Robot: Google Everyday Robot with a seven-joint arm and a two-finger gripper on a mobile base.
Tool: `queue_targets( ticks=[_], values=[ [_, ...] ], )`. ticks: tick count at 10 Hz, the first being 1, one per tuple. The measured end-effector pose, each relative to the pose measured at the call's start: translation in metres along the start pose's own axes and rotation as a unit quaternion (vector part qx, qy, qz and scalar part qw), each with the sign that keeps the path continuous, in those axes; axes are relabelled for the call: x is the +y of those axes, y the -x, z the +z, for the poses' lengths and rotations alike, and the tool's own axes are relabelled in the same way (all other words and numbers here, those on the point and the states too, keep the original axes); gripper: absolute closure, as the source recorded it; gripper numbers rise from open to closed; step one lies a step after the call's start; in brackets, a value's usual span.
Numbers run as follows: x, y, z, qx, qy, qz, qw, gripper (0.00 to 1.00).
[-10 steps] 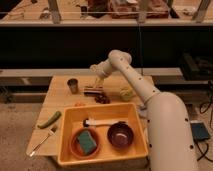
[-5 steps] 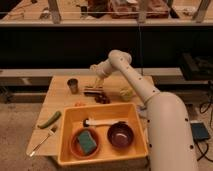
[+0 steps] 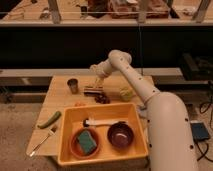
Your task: Place brush in metal cup
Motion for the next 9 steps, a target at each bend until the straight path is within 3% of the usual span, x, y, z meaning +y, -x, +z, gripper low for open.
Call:
queue_targets(
  ticks=[7,9],
  values=[
    [0.001,0.004,-0.003,0.002,-0.004,-0.007,1.0,0.2],
    [0.006,0.019,-0.019,0.012,-0.007,-0.019,0.9997,0.2]
  ],
)
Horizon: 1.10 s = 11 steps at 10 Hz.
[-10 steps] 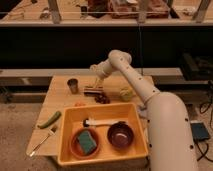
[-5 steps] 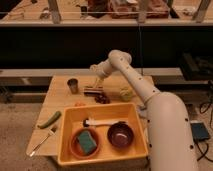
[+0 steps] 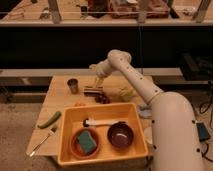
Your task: Place brush in metal cup
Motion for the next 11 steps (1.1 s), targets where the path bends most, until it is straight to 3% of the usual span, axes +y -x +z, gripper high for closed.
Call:
queue_targets(
  ticks=[3,4,6,9,11],
  values=[
    [0.018,0.047,-0.055,0.031,-0.006,-0.031,0.999,0.2],
    [0.031,0.062,-0.077,0.051,-0.001,-0.038,0.998,0.2],
    [0.048,0.07,-0.093,0.067,0.007,-0.039,0.997,0.2],
    [0.108,0.052,-0.112,0.088,0.009,-0.02,0.9959,0.2],
    [0.135,0.013,-0.125,0.079,0.004,0.013,0.9968,0.2]
  ],
)
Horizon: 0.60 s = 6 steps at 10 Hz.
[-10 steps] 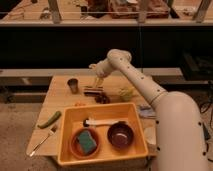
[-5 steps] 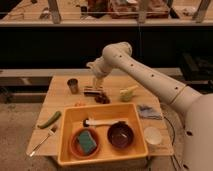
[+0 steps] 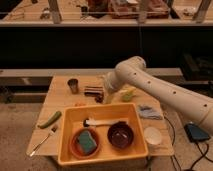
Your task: Place brush in metal cup
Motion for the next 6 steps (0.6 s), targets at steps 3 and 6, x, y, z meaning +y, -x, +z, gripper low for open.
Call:
queue_targets(
  ticks=[3,6],
  values=[
    [0.041,-0.034,-0.012,-0.014,0.006,0.025,0.9996,0.2],
    [0.049,-0.033,-0.012,-0.017,0.011,0.024,0.9995,0.2]
  ],
)
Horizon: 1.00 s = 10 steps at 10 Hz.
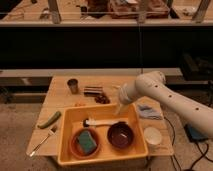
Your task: Place brush in metal cup
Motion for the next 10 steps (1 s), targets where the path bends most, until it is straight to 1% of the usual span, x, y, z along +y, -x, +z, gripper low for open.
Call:
queue_targets(
  ticks=[3,4,5,6,7,8,9,10],
  values=[
    [-0.001,0.0,0.0,0.001,0.001,0.0,1.0,0.2],
    [-0.003,0.0,0.004,0.005,0.01,0.008,0.9999,0.2],
    [-0.005,0.002,0.014,0.006,0.037,0.023,0.999,0.2],
    [-0.006,0.008,0.022,0.006,0.057,0.033,0.9978,0.2],
    [-0.003,0.023,0.032,0.004,0.089,0.048,0.9948,0.2],
    [0.002,0.034,0.037,0.003,0.107,0.054,0.9928,0.2],
    [0.01,0.043,0.04,0.003,0.12,0.056,0.9912,0.21],
    [0.017,0.049,0.042,0.003,0.126,0.057,0.9903,0.3]
  ],
)
